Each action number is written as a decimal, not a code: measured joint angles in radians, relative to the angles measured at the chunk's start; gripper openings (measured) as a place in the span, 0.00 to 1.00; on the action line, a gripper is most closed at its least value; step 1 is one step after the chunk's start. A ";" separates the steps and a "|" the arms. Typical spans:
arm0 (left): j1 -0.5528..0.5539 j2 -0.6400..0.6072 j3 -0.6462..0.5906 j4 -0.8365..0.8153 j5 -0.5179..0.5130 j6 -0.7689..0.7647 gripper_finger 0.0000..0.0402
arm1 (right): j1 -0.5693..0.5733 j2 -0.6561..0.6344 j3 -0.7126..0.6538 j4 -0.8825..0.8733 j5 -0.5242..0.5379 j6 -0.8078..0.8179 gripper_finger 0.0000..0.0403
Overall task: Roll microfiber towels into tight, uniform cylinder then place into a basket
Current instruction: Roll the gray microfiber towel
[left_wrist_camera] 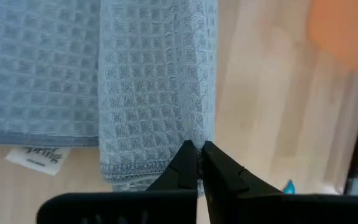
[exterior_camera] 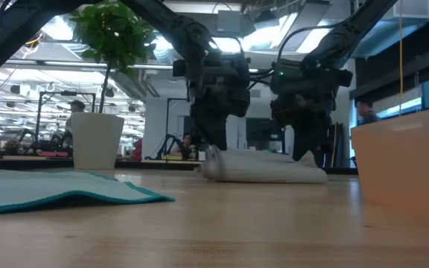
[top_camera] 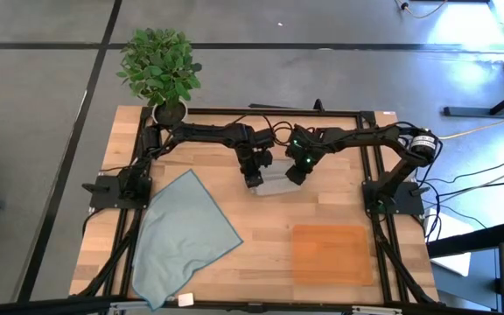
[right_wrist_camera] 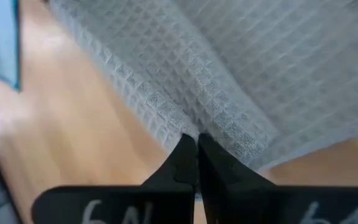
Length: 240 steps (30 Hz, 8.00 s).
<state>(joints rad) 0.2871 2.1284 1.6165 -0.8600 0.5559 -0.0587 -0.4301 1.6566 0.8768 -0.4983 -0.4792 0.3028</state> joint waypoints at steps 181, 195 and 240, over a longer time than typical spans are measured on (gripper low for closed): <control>-0.190 -0.391 -0.007 -0.154 -0.607 -0.212 0.10 | -0.025 0.020 0.104 0.196 0.160 0.448 0.43; -0.190 -0.391 -0.007 -0.160 -0.618 -0.194 0.10 | 0.034 -0.117 0.105 0.000 0.006 0.083 0.43; -0.196 -0.390 -0.016 -0.140 -0.619 -0.223 0.10 | 0.001 0.164 0.100 0.315 0.148 0.030 0.43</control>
<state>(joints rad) 0.0912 1.7386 1.6001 -1.0000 -0.0627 -0.2816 -0.4294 1.8202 0.9764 -0.1832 -0.3309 0.3331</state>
